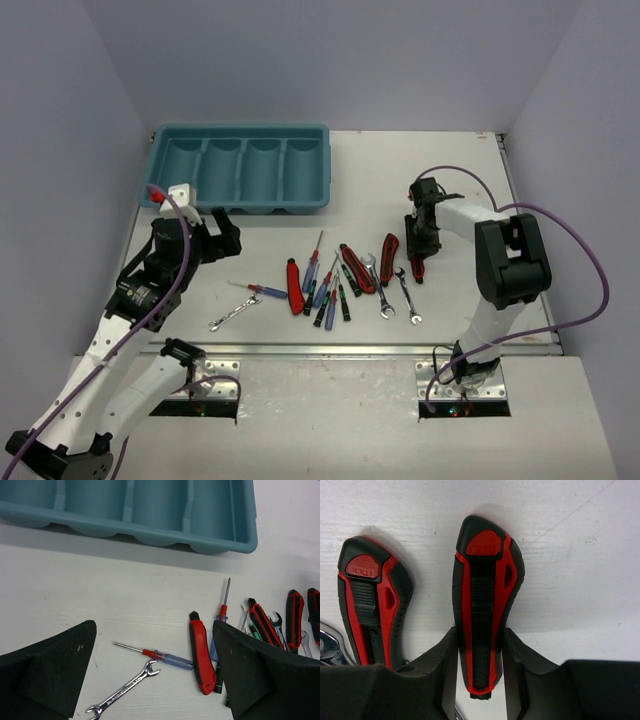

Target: Sort the tools into containers

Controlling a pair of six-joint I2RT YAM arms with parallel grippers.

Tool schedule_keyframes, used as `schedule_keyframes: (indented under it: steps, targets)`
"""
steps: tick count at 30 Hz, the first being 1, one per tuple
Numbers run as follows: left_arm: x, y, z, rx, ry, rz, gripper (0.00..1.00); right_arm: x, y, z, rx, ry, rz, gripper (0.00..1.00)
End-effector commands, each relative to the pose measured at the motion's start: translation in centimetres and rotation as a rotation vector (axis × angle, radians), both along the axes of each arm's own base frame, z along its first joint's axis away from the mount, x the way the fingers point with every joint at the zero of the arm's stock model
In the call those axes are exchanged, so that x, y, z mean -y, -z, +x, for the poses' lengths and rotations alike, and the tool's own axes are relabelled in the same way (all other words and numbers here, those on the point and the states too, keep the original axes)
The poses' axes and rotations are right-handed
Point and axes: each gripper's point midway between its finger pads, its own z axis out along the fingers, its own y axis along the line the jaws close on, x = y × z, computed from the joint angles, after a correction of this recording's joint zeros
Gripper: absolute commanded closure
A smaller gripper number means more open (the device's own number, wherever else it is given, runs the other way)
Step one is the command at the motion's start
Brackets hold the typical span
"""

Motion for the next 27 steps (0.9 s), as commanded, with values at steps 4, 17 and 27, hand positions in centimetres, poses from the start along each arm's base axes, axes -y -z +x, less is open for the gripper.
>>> schedule_keyframes:
  steps: [4,17,27]
  targets:
    - [8.1,-4.1,0.9,0.059,0.305,-0.303,0.0,-6.7,-8.5,0.3,0.316,-0.201,0.092,1.0]
    - [23.6,-6.8,3.5,0.081,0.564,-0.634,0.03,-21.5,-22.8,-8.1,0.721,-0.643,0.694,1.0]
    - [27.0,-4.2,4.6,-0.011,0.519,-0.589,0.59,-22.8,-25.1,-9.3,0.757,-0.701,0.749,1.0]
